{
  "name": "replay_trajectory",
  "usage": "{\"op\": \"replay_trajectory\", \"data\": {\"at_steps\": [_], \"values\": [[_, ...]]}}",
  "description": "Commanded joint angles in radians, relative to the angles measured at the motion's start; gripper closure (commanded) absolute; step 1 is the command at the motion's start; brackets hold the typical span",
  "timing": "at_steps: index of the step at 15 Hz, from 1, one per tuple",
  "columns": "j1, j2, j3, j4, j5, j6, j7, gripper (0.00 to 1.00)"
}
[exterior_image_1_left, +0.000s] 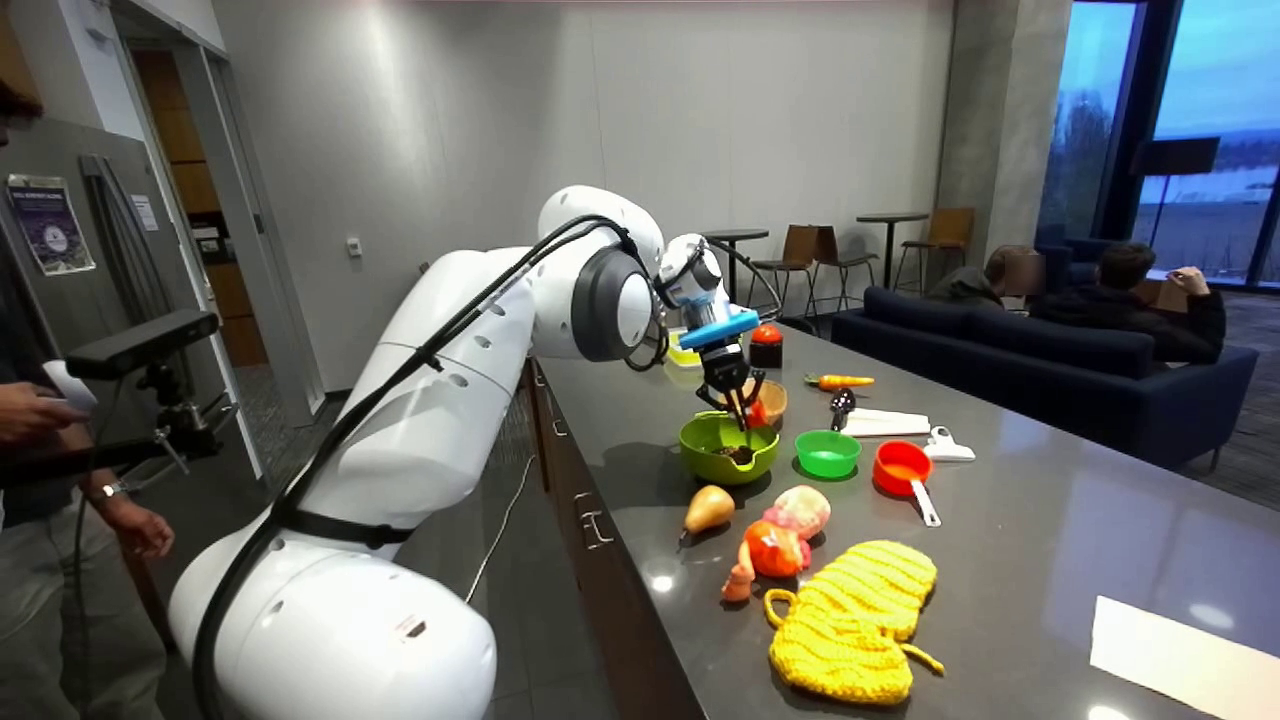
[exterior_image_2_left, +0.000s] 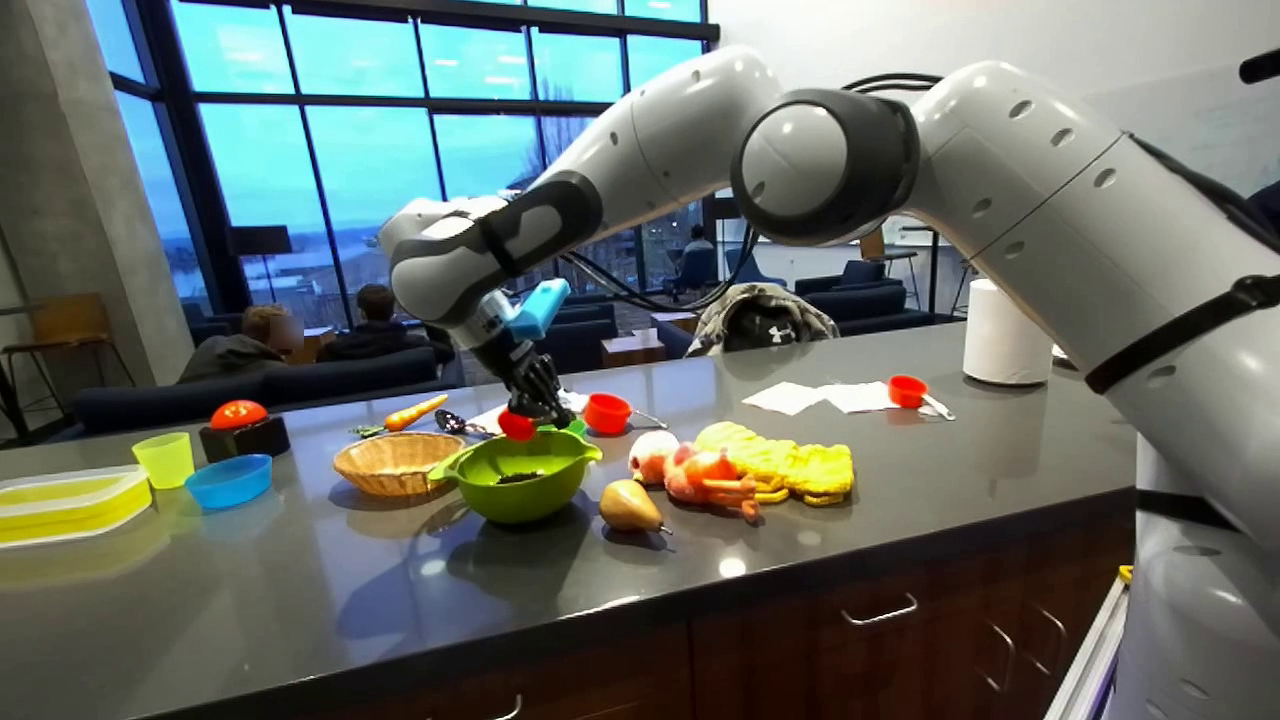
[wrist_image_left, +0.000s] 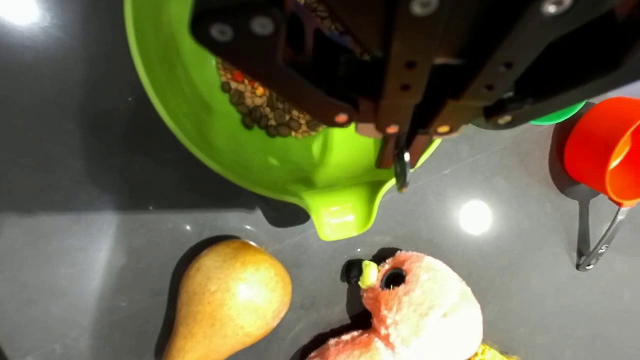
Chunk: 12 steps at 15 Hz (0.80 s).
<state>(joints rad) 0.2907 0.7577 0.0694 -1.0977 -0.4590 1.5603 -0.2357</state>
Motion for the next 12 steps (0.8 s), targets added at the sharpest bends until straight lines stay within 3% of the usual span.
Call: {"op": "replay_trajectory", "data": {"at_steps": [1,12], "values": [[0.022,0.034,-0.019,0.054,-0.015,-0.038,0.001,0.99],[0.041,0.112,-0.017,0.124,-0.002,-0.117,-0.002,0.99]]}}
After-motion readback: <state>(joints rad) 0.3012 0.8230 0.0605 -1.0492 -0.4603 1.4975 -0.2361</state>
